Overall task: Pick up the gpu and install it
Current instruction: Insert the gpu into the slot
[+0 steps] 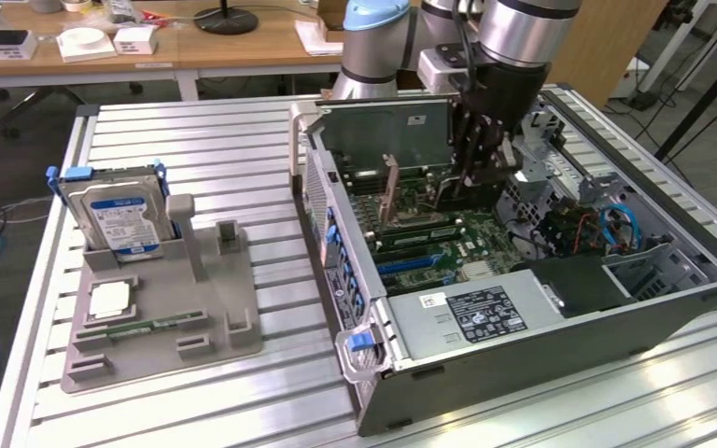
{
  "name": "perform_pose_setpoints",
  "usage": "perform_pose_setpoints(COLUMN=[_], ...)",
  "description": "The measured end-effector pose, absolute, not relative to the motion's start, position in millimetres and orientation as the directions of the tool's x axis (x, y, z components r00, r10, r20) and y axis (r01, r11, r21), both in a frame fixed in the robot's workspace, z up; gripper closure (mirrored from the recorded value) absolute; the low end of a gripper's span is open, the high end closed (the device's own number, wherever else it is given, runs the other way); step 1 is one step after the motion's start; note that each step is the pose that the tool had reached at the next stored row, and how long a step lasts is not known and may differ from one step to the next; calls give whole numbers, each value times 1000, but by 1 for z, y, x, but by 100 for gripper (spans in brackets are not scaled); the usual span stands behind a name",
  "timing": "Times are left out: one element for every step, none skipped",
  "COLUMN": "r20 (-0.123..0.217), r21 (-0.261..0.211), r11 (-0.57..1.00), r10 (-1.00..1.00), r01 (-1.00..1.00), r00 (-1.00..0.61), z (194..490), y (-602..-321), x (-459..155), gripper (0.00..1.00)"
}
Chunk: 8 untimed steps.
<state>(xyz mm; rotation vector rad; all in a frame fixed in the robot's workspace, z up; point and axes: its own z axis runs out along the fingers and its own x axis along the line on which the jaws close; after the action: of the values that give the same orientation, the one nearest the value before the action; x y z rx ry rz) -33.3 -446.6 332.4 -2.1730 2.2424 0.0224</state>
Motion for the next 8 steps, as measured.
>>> perform_pose_setpoints(r20=[-24,-24,-24,-24,-24,-24,-24,-24], r21=[-3,-3,-3,-3,-3,-3,-3,-3], r11=[32,31,31,31,32,32,32,31], r10=[-999,-999,-999,-999,-999,-999,-999,-999], r01=[-999,-1000,-1000,-999,-999,-999,-999,-1000], r00=[-31,-31,-31,-31,-32,-32,-31,-31], z=[332,332,331,331,330,329,328,327], y=[-449,-451,-453,-455,-457,-458,-459,-460], x=[-34,-34,-34,-35,-35,-36,-37,-38], gripper=[74,74,74,74,74,74,74,74])
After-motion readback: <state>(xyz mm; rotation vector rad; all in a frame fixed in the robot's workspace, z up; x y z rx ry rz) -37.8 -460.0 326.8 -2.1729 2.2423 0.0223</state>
